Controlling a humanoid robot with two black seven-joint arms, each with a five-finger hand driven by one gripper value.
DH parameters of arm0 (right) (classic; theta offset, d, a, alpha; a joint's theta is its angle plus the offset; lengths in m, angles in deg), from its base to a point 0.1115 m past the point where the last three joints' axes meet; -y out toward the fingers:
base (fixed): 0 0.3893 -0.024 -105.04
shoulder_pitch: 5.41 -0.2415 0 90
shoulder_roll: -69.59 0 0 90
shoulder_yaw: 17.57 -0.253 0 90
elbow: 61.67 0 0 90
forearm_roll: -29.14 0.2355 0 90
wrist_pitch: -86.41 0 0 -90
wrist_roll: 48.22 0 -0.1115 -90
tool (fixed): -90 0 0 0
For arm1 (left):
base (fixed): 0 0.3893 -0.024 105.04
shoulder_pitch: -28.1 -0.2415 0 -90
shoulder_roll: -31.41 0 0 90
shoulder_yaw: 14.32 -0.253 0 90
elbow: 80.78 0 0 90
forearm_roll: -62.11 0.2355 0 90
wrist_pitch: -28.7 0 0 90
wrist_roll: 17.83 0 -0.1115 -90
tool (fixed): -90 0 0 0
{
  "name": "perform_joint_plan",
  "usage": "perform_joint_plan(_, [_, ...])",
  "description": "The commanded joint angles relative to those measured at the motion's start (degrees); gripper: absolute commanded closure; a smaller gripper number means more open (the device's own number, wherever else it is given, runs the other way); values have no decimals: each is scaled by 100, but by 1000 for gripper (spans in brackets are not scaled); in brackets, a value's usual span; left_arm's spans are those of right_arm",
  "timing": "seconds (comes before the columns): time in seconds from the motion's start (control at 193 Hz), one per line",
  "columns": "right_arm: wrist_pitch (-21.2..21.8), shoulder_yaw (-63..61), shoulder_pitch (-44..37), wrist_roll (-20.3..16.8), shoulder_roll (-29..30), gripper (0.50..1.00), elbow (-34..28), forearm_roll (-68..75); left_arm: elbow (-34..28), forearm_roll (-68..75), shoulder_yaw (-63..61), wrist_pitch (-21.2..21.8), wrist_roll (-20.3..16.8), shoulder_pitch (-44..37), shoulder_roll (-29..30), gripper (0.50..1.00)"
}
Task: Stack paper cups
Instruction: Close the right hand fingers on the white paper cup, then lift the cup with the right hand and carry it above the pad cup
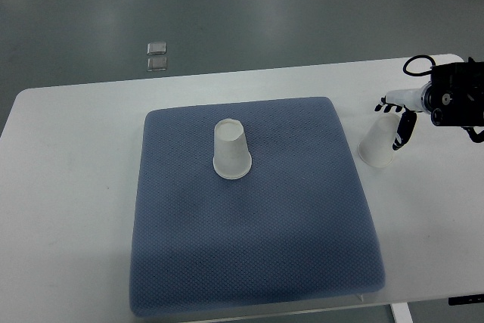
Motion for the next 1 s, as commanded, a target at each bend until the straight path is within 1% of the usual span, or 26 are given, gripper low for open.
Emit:
perform_joint_plan(0.0, [-5, -57, 23, 1, 16, 593, 9, -7, 0, -2, 0, -3, 0, 0, 0, 500])
perform_joint_plan(0.239, [4, -48, 102, 1, 25, 599, 150, -7, 0, -2, 0, -3, 0, 0, 0, 500])
perform_joint_plan(0.358, [4, -48, 128, 1, 25, 626, 159, -7, 0, -2, 0, -3, 0, 0, 0, 500])
perform_joint_plan(0.613, [-5, -48, 155, 1, 25, 640, 167, -7, -9, -2, 0, -3, 0, 0, 0, 500])
perform_joint_plan(0.701, [-5, -48, 164, 1, 25, 666, 167, -7, 0, -2, 0, -3, 0, 0, 0, 500])
perform_joint_plan(0.794, [-5, -48, 164, 1, 25, 671, 159, -7, 0, -2, 0, -3, 0, 0, 0, 500])
perform_joint_plan(0.882, [-5, -48, 164, 10, 25, 687, 167, -7, 0, -2, 0, -3, 0, 0, 0, 500])
perform_joint_plan(0.903, [-5, -48, 164, 10, 25, 701, 167, -7, -9, -2, 0, -2, 0, 0, 0, 500])
perform_joint_plan(0.929, [-5, -48, 164, 10, 25, 705, 167, -7, -9, -2, 0, -3, 0, 0, 0, 500])
perform_joint_plan(0.981, [-5, -48, 164, 10, 25, 738, 167, -16, -9, -2, 0, -2, 0, 0, 0, 500])
perform_joint_plan(0.997, [-5, -48, 164, 10, 25, 740, 167, -16, -9, -2, 0, -3, 0, 0, 0, 500])
